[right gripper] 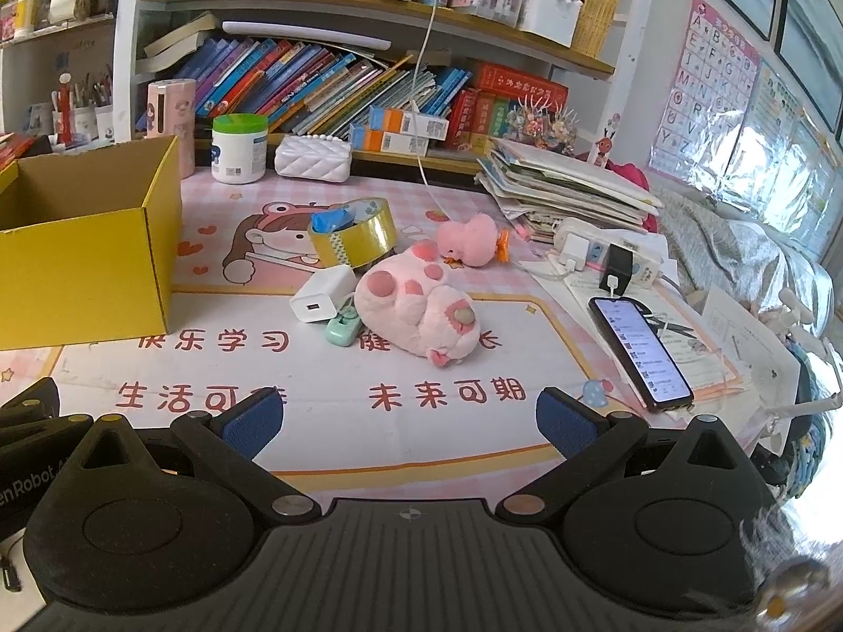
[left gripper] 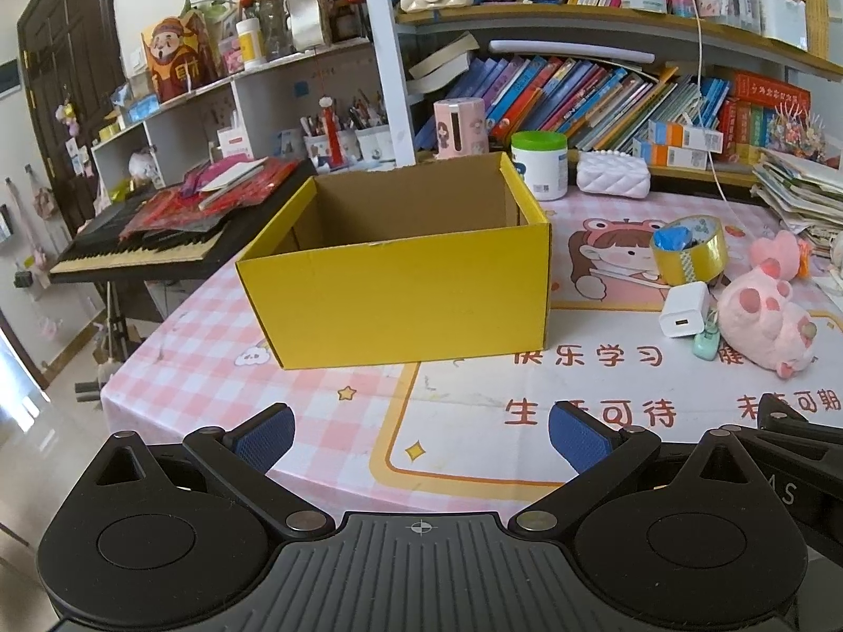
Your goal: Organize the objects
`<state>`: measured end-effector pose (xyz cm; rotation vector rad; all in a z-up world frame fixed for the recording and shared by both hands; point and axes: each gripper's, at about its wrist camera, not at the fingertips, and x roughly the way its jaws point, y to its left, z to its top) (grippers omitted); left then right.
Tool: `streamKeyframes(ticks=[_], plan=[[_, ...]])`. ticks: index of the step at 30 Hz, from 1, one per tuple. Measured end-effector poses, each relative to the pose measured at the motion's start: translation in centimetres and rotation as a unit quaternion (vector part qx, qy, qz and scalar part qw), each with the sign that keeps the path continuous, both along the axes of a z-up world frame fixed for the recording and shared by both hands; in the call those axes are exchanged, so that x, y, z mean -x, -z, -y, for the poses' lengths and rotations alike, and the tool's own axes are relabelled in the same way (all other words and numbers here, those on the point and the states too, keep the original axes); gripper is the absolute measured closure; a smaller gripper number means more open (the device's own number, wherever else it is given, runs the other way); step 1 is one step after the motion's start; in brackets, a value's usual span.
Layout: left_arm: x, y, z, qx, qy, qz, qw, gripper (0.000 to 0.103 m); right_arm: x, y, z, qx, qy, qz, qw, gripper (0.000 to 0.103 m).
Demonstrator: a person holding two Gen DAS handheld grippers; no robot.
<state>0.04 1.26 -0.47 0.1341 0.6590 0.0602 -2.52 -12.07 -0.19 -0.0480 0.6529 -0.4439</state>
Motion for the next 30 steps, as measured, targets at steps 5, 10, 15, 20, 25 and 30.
streamKeyframes(ticks=[5,10,15,20,25,30], plan=[[-0.2,0.2,0.1,0.001,0.001,-0.005,1.0000,0.000,-0.2,0.1,0.0,0.000,0.000,-0.005,1.000,0.000],[-0.6,0.4,0.6,-0.001,0.006,-0.010,0.9999,0.000,-0.4,0.3,0.6,-0.002,0.005,-0.011,1.000,0.000],[-1.2,0.6,1.5,-0.001,0.006,-0.017,0.9998,0.000,-1.0,0.5,1.3,-0.002,0.005,-0.017,1.000,0.000],[-2.2,0.7,2.9,-0.002,0.002,-0.024,0.9997,0.000,-2.1,0.7,2.9,-0.006,-0.003,-0.022,1.000,0.000],[-3.3,0.9,4.7,-0.004,-0.008,-0.030,0.9995,0.000,-3.6,0.9,4.6,-0.008,-0.014,-0.029,0.999,0.000],[-4.6,1.2,6.1,0.001,-0.022,-0.034,0.9992,0.000,-5.4,1.1,6.7,-0.012,-0.048,-0.034,0.998,0.000]])
